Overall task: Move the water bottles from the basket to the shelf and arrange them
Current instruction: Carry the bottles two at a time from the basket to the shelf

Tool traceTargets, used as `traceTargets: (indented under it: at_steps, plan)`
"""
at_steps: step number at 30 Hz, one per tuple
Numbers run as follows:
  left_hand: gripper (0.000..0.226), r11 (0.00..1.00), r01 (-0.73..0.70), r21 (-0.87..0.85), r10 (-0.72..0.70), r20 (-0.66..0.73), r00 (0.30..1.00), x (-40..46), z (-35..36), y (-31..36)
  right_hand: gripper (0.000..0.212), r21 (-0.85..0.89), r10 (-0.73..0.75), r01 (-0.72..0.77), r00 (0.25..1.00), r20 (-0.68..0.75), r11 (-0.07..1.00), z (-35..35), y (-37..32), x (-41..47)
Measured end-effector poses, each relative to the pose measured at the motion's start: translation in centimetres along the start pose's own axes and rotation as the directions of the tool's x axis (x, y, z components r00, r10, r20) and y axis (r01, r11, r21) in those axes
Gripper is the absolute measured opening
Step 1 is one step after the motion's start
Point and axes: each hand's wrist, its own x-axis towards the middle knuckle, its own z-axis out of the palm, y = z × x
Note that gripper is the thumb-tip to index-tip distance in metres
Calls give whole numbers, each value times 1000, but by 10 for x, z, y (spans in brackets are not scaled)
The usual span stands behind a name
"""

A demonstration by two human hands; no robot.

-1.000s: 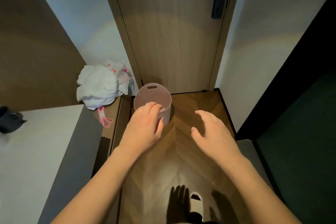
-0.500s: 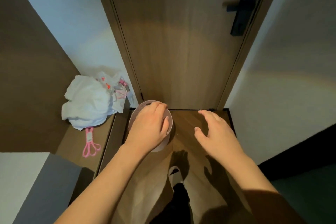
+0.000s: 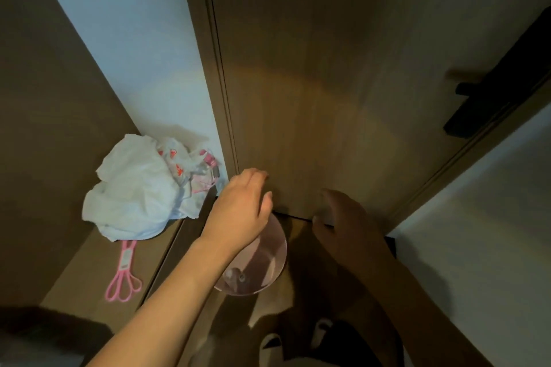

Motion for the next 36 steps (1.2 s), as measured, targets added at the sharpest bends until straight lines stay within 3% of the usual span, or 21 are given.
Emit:
traceTargets:
  at_steps: [5,9,14,22,28,32,36]
  plan:
    - [37,980,199,-11,-199,-10,980,26,17,-35,52,-9,-133,135,986,103,991,5,-6,82]
    - [32,927,374,-27,-375,-55,925,35,25,-53,56,28,-247,248,941,233,968,12,-12,143]
    - [33,781,624,-20,-623,-89,777,42,30,-63,57,10,-422,444,844,332,896,37,-16,218]
    - [37,511,852,-111,-859,-81,505,19,66,-70,51,35,-610,711,576,544,702,121,-26,280]
    - [40,367,919,-146,-926,36,375,-20,157,-100,48,63,-603,790,410,684,609,232,-5,293]
    - [38,305,938,-167,-947,56,318,-55,253,-154,44,95,-558,779,353,751,620,357,40,286]
    - [36,227,921,-317,-968,28,248,-81,351,-204,40,57,-557,871,261,789,488,491,85,292]
